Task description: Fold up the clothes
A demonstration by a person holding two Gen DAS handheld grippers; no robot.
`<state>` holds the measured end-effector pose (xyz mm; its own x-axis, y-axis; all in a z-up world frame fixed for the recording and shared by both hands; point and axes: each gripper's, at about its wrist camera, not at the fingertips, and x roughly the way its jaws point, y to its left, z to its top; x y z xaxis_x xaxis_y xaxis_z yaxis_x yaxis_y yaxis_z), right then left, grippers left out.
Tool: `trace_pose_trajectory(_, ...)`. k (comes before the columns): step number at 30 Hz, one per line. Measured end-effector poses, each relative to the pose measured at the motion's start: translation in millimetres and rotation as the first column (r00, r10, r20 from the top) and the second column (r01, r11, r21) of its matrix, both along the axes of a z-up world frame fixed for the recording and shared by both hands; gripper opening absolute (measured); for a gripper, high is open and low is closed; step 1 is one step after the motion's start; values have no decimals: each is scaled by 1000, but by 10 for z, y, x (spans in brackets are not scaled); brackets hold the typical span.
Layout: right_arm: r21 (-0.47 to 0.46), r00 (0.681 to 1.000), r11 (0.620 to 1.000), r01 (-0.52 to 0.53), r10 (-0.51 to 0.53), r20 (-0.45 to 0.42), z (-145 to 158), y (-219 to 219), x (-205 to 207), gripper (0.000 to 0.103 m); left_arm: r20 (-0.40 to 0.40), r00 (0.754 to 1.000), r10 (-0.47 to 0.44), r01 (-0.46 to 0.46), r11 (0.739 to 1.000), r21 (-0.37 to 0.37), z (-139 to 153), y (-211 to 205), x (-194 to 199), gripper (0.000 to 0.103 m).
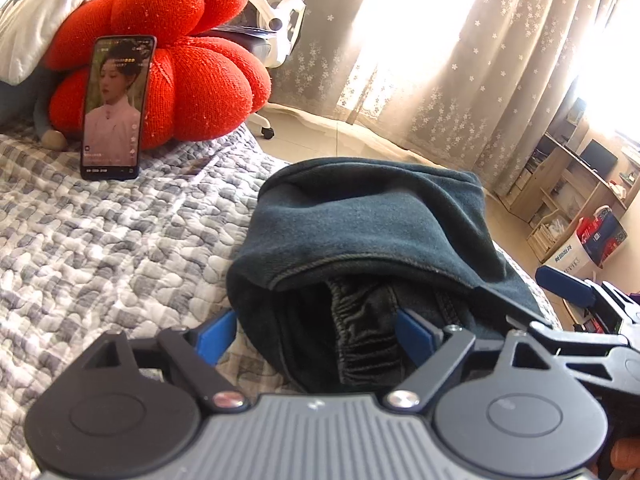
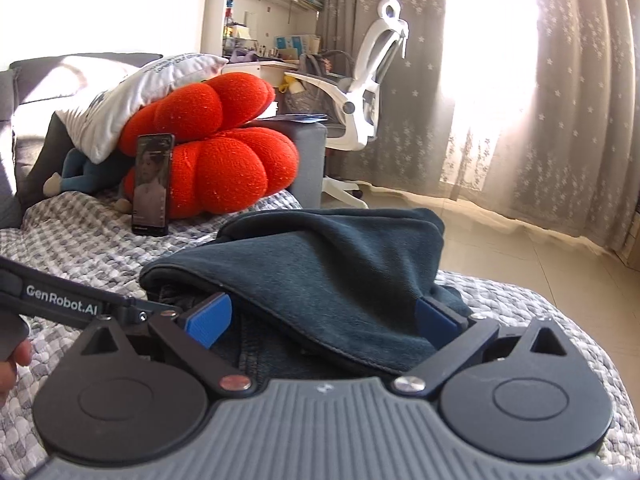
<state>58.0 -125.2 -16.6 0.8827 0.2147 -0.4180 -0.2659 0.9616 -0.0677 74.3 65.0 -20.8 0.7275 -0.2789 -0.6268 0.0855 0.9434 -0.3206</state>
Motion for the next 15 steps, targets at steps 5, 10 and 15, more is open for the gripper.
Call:
trace_pose_trajectory(5,-7,1000,1000,-7,7,-10,-17,120,116,81,-23,999,24,-24,1000,-16,-30,139,-16,86)
trace_pose_trajectory(10,24,998,1000,-17,18,-62,-121,167,222,65,-30,999,30,-31,999,-10,-48,188,-34,86)
trace_pose_trajectory(15,57,999,998,-22,24,-49,-85,169,200,42,-45,998,41,-42,999,-9,-77,205,-19,86)
